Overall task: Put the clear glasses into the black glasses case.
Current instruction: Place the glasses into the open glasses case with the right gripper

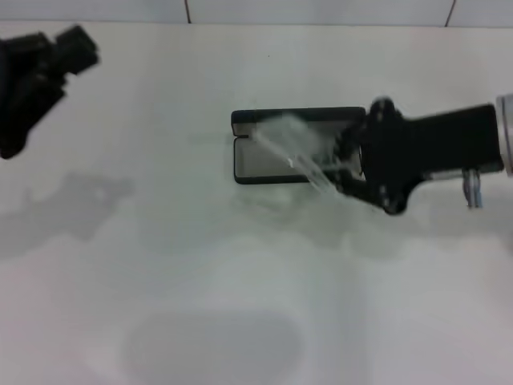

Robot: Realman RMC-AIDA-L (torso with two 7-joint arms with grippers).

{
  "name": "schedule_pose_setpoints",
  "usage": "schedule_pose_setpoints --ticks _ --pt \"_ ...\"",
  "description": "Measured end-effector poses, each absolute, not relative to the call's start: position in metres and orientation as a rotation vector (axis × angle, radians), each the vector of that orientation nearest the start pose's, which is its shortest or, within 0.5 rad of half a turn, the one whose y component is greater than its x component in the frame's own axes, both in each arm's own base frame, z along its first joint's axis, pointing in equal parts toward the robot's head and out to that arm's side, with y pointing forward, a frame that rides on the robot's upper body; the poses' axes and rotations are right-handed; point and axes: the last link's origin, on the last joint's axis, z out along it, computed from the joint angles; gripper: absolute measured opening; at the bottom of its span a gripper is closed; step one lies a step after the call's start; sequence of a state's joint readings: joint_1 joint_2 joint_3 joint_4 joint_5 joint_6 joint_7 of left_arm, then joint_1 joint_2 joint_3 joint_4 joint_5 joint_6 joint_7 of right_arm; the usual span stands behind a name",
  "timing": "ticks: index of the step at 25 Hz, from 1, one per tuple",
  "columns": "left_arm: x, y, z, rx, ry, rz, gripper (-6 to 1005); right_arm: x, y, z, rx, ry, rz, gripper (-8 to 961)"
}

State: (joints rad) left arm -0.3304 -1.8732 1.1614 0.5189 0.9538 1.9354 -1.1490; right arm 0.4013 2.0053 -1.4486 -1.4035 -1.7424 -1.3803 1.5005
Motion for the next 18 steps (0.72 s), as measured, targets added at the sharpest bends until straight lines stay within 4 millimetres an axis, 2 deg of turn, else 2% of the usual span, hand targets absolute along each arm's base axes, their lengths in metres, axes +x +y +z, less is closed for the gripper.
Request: schedule_pose_setpoints --ticks 6,7,11,15,18 --pt "-0.259 0.269 0.104 -2.307 -0.182 -1.532 68 0.103 0.307 0.002 -2.917 -0.359 -0.027 114" --pt "-0.259 0.269 0.104 -2.303 -0.185 -1.533 68 0.098 0.306 -0.004 -2.9 -0.387 -0.15 114" --pt "-0.26 0.269 0.101 -2.298 -0.198 -1.535 68 0.096 0.311 -0.026 -2.793 -0.455 -0.394 114" --pt "-0.26 0.27 0.094 -2.301 -0.218 -1.539 68 0.1 0.322 -0.047 -2.654 -0.552 -0.511 114" --pt "-0.26 0.271 0.092 -2.3 -0.231 -1.543 68 0.096 0.328 -0.051 -2.582 -0.59 -0.552 114"
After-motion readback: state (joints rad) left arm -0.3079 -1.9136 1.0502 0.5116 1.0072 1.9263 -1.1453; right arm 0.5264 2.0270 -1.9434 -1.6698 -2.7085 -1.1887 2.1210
